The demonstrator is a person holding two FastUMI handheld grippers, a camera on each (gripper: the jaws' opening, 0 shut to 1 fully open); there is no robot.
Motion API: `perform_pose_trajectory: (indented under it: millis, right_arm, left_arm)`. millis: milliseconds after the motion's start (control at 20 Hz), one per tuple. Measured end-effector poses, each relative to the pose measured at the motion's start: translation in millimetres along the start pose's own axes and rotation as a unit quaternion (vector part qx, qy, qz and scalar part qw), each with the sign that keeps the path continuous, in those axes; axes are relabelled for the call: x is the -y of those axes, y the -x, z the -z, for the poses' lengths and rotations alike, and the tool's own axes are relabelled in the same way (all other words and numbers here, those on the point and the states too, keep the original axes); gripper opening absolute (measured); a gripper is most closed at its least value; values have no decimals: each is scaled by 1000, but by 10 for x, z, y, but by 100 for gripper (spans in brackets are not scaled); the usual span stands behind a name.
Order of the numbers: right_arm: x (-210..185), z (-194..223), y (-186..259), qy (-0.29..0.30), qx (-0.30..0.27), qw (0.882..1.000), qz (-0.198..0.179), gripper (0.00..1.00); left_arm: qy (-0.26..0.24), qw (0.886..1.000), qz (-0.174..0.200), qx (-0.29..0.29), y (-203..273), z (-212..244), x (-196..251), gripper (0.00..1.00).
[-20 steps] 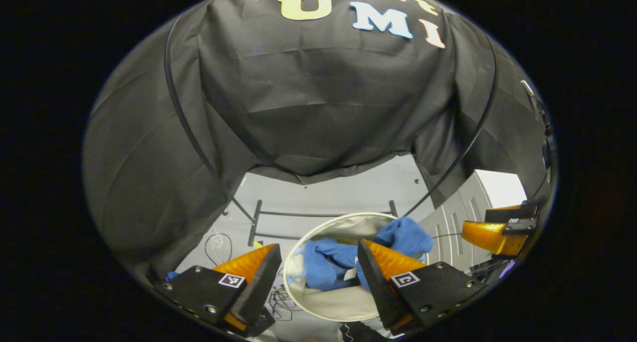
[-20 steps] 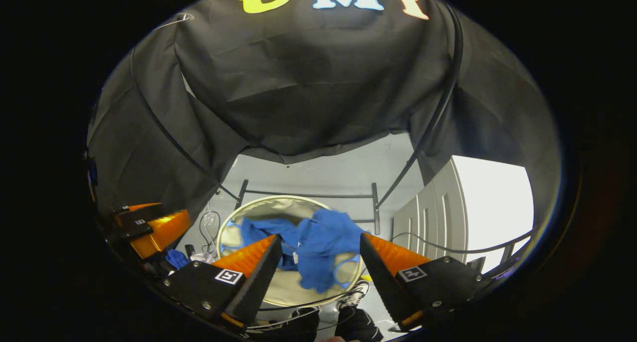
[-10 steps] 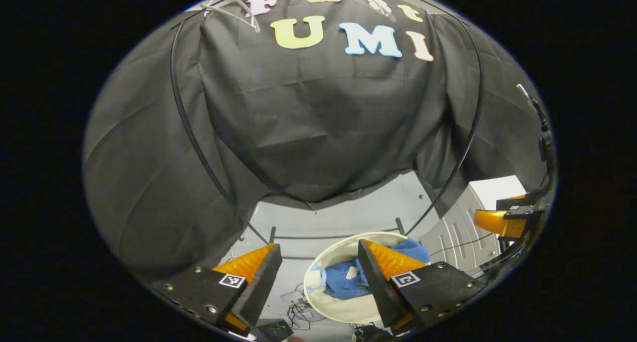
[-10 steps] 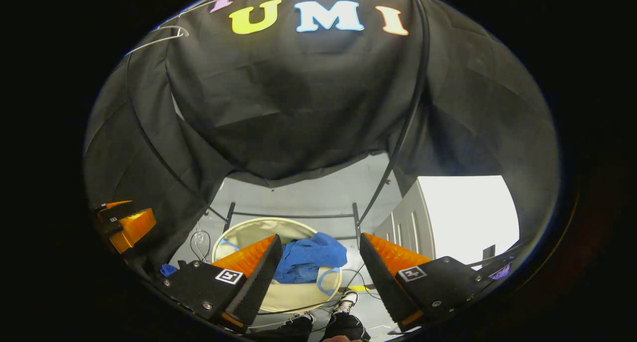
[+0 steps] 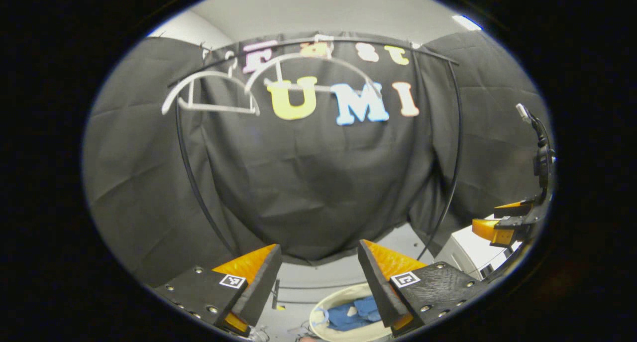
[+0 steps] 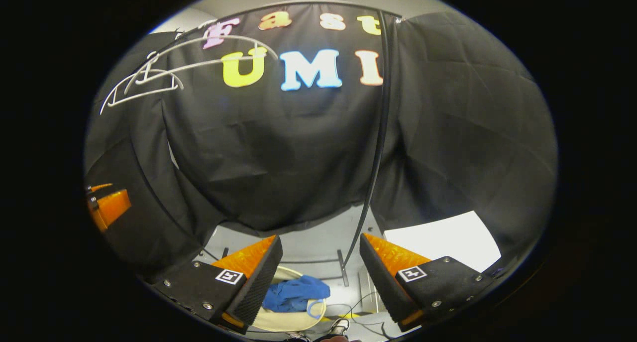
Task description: Grasp the clothes on the hanger with both hands and then place them into the laundry hamper below.
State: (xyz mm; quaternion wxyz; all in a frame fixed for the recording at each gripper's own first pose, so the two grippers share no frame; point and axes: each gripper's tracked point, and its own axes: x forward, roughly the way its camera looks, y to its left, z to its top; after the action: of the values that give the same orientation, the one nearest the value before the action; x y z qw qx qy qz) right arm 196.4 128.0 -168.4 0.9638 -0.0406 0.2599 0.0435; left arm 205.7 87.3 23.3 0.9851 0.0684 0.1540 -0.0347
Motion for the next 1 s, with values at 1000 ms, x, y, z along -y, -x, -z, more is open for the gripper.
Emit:
perform_pose_trajectory:
  millis: [1000]
  right_arm:
    - [274, -2047, 1529, 2, 292, 956, 35, 93]
  left_arm:
    - [67, 966, -36, 246, 1363, -2200, -535, 89]
